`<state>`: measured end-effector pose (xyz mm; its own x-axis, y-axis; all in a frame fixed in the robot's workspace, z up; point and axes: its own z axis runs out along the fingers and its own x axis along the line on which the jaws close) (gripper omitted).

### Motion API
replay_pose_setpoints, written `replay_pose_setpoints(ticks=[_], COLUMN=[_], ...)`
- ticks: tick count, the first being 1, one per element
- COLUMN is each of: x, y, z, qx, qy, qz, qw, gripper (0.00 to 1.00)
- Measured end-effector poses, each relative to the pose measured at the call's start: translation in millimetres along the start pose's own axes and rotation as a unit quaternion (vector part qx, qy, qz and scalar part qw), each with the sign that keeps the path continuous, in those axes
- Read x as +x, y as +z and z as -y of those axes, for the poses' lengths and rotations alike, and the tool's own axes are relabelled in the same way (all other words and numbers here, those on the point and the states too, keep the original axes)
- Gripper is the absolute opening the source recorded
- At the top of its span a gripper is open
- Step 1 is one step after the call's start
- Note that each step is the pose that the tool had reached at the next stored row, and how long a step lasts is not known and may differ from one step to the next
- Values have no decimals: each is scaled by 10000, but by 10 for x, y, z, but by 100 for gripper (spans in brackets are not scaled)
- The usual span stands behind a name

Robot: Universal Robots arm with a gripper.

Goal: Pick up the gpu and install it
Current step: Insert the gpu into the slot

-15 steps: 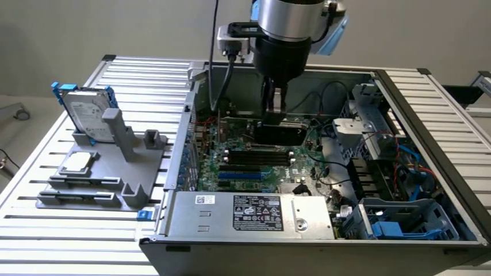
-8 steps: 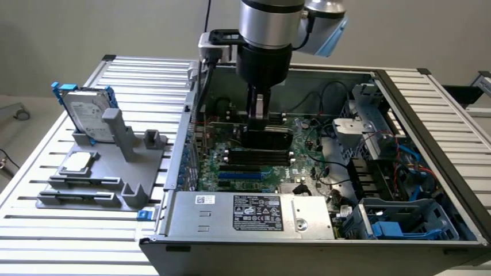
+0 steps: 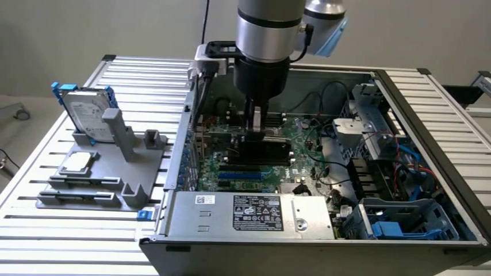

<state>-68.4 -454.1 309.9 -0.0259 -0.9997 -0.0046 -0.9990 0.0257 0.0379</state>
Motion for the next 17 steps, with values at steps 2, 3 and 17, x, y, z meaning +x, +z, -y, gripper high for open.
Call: replay_pose_setpoints(ticks=[2, 3, 17], x=[10, 13, 57], y=[38, 56, 231], z=[-24, -32, -56], qx=[0, 0, -1], qy=[-2, -2, -4], qz=[-1, -1, 14], qw=[10000, 10000, 10000], gripper=[26, 26, 26])
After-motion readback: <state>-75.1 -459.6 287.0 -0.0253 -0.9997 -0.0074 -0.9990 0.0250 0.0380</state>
